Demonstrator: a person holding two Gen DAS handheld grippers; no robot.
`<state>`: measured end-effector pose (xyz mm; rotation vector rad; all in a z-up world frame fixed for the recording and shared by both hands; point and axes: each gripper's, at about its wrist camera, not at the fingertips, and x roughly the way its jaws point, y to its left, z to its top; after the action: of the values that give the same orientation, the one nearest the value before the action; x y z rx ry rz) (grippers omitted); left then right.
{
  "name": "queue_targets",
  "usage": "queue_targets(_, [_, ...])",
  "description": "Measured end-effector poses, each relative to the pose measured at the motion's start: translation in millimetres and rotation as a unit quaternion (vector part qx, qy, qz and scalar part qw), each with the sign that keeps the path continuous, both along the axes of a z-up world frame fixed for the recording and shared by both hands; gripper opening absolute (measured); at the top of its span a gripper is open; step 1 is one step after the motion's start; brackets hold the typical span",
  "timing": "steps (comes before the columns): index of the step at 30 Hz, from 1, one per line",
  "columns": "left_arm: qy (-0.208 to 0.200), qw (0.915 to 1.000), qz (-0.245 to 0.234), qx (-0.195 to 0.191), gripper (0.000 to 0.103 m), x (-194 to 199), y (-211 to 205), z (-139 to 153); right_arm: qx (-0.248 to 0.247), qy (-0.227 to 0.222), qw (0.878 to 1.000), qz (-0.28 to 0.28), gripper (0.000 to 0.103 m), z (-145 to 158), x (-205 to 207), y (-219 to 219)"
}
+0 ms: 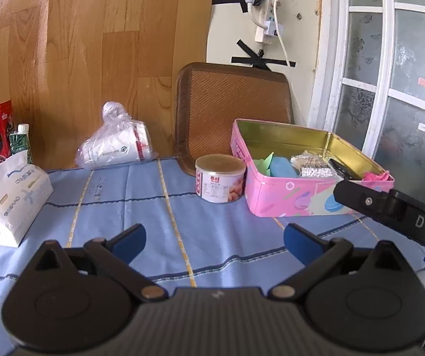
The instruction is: Organize soft objects
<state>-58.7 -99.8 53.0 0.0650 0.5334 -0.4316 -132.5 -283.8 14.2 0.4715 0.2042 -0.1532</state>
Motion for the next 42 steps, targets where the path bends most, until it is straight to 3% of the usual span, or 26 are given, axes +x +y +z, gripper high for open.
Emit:
queue_targets(19, [0.001, 0.9999, -0.011, 0.002, 0.103, -3, -4, 0, 0.001, 0.002, 1.000, 0.000, 0.103, -3, 1, -1])
queue_targets(42, [0.010, 0.9990, -0.008, 0.044, 0.103, -6, -16, -3, 0.007, 0.012, 1.000, 0.001, 0.103, -7, 2, 0])
